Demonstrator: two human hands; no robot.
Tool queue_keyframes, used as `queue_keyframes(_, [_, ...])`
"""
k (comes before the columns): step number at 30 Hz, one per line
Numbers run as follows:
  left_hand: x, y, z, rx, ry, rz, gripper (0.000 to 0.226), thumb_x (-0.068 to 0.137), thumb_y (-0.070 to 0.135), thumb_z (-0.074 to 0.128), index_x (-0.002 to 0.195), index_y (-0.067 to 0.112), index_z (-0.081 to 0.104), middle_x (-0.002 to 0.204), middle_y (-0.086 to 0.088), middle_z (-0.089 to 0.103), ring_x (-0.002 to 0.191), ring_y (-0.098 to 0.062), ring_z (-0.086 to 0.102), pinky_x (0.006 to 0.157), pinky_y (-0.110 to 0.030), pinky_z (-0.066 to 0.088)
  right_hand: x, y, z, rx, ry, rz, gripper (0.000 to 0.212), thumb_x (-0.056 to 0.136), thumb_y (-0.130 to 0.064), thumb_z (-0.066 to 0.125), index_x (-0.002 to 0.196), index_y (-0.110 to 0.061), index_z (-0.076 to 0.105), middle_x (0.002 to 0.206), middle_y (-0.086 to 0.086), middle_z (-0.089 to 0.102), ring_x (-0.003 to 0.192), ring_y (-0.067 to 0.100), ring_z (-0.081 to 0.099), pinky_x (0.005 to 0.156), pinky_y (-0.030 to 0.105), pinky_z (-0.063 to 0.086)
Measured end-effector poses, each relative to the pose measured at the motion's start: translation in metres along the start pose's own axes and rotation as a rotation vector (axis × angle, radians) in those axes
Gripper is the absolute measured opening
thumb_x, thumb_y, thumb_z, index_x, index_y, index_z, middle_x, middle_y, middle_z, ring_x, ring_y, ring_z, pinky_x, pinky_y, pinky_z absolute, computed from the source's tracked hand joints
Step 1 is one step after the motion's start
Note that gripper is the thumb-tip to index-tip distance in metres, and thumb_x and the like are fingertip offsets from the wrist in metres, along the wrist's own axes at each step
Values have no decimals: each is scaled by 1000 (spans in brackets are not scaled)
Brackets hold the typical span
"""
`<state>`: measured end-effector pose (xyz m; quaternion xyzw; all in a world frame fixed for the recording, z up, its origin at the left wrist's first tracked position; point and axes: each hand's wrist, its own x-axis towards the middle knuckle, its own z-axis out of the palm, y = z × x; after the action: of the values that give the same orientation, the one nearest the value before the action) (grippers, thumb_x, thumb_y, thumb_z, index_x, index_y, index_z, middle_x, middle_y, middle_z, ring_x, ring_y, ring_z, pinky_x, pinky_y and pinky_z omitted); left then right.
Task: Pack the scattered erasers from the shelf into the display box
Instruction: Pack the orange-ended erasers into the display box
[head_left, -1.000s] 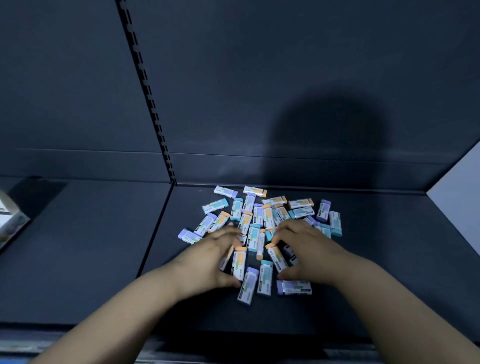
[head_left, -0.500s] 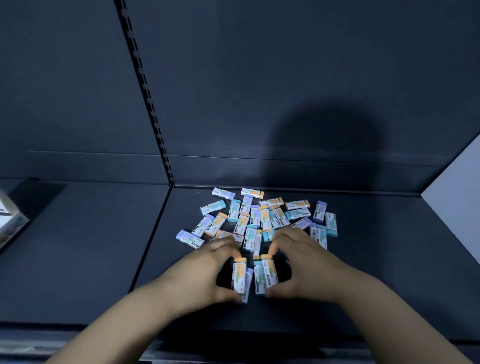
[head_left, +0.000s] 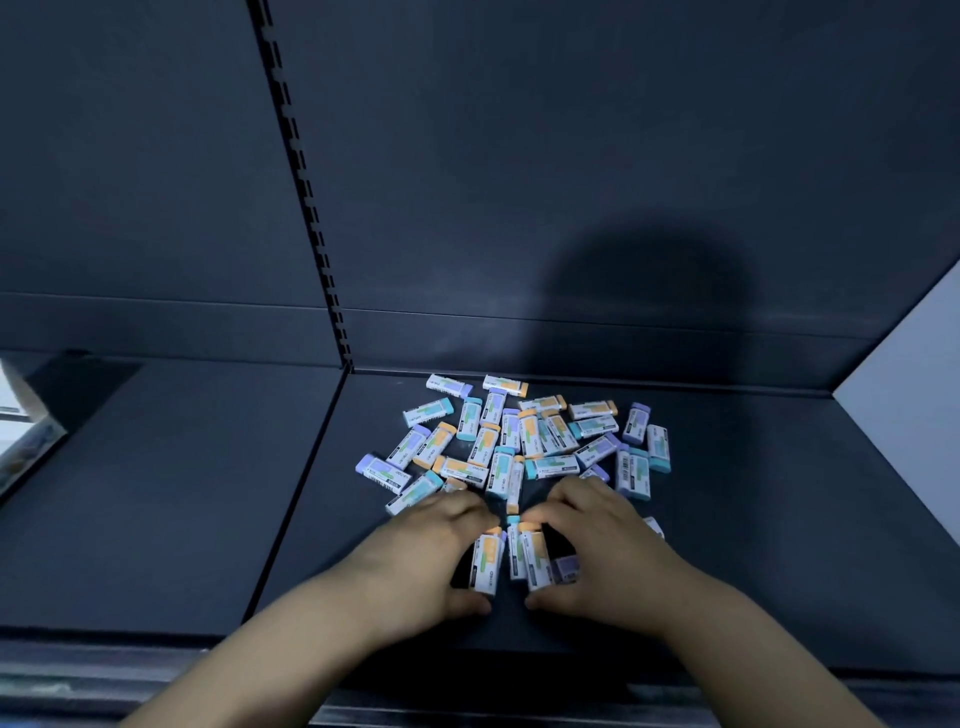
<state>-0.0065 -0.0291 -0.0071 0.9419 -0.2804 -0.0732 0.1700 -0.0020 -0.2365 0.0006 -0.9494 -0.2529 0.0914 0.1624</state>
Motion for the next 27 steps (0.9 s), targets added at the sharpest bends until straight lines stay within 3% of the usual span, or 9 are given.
queue_keyframes(5, [-4,2,0,-20,27,-21,72,77,48,69,138,28,36,132,9,35,126,-6,32,101,-11,22,-3,-5,-1,256,67,11,56,70,-45,74,117,-39,45,91,-22,42,93,-4,38,85,16,35])
queue_keyframes(8, [-4,4,-1,-18,24,-27,70,77,47,69,136,27,38,130,9,36,124,-6,33,99,-10,22,-5,-7,1,346,71,3,58,72,-38,75,120,-40,44,92,-23,45,91,-8,39,79,8,32])
queue_keyframes(18, [-5,8,0,-19,-4,-66,74,78,46,68,141,26,34,138,6,32,129,-8,31,104,-12,21,-7,-10,3,314,26,43,60,74,-39,72,125,-40,40,95,-27,46,93,-9,40,78,9,32])
queue_keyframes(21, [-6,8,0,-6,-15,-78,77,79,48,67,143,26,30,143,6,27,133,-9,27,106,-12,17,-9,-11,-6,130,60,48,53,73,-50,67,119,-37,45,90,-24,47,91,-2,40,82,18,30])
queue_keyframes(24, [-6,9,1,-13,-29,-94,80,80,48,65,146,24,26,143,5,25,134,-9,25,106,-11,16,-9,-18,-18,-282,-5,64,57,73,-60,56,118,-27,47,110,-11,51,109,14,41,95,31,28])
queue_keyframes(27, [-6,10,1,-8,-45,-106,83,80,50,65,147,22,23,142,5,25,134,-9,24,104,-9,14,2,-28,-18,-401,-99,94,62,76,-58,56,122,-17,47,120,2,49,116,22,39,101,38,26])
